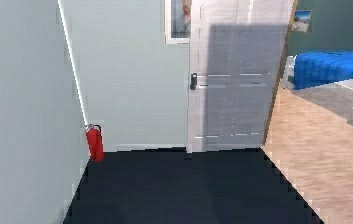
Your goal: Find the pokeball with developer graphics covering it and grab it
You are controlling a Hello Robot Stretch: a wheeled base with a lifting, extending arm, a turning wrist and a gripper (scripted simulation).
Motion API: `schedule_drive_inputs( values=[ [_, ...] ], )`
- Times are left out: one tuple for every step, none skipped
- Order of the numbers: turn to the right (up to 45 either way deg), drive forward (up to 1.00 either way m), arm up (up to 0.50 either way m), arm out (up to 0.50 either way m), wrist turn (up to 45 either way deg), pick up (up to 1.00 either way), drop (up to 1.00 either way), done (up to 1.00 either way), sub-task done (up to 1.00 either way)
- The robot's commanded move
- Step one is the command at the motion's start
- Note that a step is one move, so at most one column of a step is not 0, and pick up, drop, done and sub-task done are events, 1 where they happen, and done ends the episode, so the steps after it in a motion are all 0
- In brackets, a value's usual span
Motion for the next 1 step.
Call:
schedule_drive_inputs(
  values=[
    [-12.0,0.0,0.0,0.0,0.0,0.0,0.0,0.0,0.0]
  ],
)
